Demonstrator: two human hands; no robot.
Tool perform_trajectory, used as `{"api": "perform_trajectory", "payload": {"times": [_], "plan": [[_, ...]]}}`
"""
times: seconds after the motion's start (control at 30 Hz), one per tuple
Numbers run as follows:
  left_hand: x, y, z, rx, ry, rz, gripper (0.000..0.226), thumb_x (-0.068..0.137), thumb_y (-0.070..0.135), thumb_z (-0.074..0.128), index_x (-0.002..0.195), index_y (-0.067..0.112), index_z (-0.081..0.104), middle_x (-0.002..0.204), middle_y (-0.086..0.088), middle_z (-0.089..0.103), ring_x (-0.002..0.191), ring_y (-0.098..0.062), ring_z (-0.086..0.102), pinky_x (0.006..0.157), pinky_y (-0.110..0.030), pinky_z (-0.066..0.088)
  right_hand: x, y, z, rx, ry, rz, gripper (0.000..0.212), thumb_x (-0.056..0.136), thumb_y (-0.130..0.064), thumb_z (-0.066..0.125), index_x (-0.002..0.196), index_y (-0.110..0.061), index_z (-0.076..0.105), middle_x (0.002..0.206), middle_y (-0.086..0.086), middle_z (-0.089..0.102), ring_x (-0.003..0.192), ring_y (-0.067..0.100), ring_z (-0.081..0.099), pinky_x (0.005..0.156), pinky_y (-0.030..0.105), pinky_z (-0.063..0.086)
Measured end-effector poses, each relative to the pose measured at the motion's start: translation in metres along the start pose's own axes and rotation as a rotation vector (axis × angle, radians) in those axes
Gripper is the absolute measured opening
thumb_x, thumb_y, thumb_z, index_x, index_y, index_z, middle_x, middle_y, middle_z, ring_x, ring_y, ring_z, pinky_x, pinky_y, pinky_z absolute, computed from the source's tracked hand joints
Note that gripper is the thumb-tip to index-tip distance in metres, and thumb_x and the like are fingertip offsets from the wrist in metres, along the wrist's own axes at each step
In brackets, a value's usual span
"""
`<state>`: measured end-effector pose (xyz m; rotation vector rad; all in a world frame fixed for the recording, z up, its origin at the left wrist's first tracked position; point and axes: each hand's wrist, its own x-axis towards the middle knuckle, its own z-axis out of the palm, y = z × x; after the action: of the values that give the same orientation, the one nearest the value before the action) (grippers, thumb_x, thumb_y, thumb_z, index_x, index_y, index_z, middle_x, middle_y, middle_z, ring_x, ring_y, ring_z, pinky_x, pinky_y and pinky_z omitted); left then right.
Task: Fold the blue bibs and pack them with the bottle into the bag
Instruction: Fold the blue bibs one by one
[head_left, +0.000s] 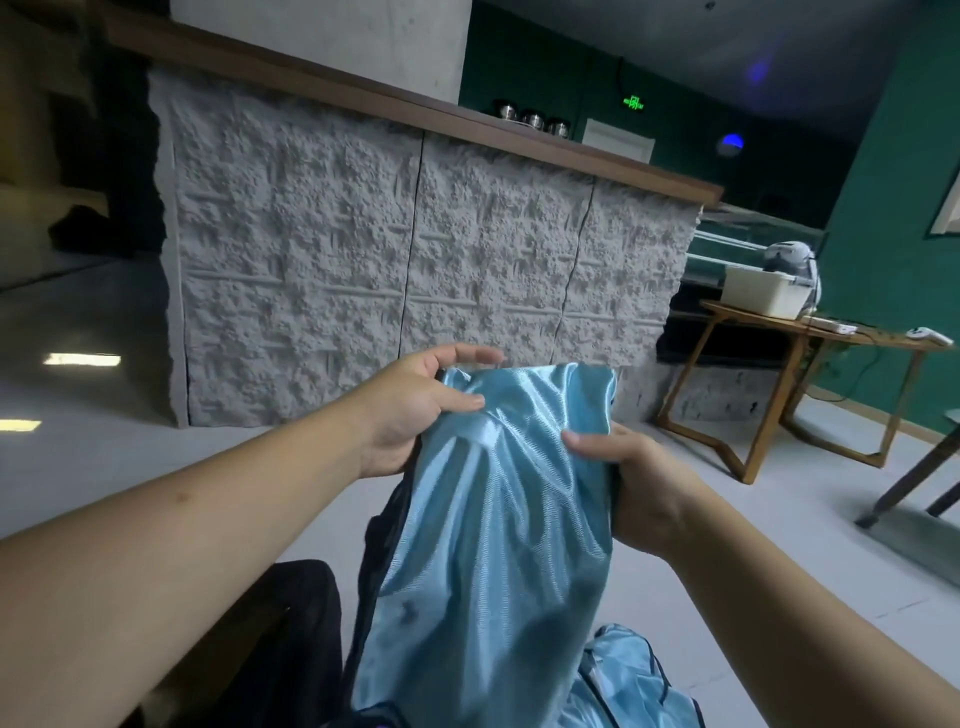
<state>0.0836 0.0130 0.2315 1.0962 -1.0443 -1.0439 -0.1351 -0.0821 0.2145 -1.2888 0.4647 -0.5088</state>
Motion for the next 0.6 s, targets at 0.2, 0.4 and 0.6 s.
{"api": "perform_trajectory", "payload": {"times": [0.2, 0.4, 0.6], "plan": [[0.001, 0.007, -0.013, 0.218, 0.152, -0.176, 0.015, 0.093, -0.010, 0.064, 0.097, 0.003, 0.071, 0.079, -0.017, 0.073, 0.053, -0.023, 0.069, 0.046, -0.030, 0.058, 0.007, -0.009, 0.007, -0.161, 0.187, 0.049, 0.045, 0.076, 0.012, 0.074, 0.121, 0.011, 0.066, 0.117, 0.031, 0.070, 0.102, 0.043, 0.071, 0.091, 0.050, 0.059], [0.002, 0.012, -0.028, -0.037, -0.020, -0.376, 0.049, 0.080, 0.029, 0.082, 0.119, 0.001, 0.073, 0.106, -0.013, 0.076, 0.091, -0.023, 0.074, 0.083, -0.036, 0.063, 0.006, -0.020, 0.022, -0.073, 0.346, 0.107, 0.037, 0.082, -0.006, 0.079, 0.112, 0.012, 0.070, 0.103, 0.026, 0.076, 0.081, 0.034, 0.076, 0.069, 0.040, 0.062], [-0.007, 0.012, -0.036, 0.097, -0.266, -0.228, 0.086, 0.076, -0.001, 0.082, 0.146, 0.038, 0.054, 0.146, -0.003, 0.061, 0.129, -0.031, 0.062, 0.104, -0.053, 0.052, 0.002, -0.028, 0.027, -0.042, 0.334, 0.110, 0.029, 0.091, -0.008, 0.072, 0.114, 0.009, 0.070, 0.097, 0.023, 0.076, 0.072, 0.032, 0.075, 0.063, 0.039, 0.063]]}}
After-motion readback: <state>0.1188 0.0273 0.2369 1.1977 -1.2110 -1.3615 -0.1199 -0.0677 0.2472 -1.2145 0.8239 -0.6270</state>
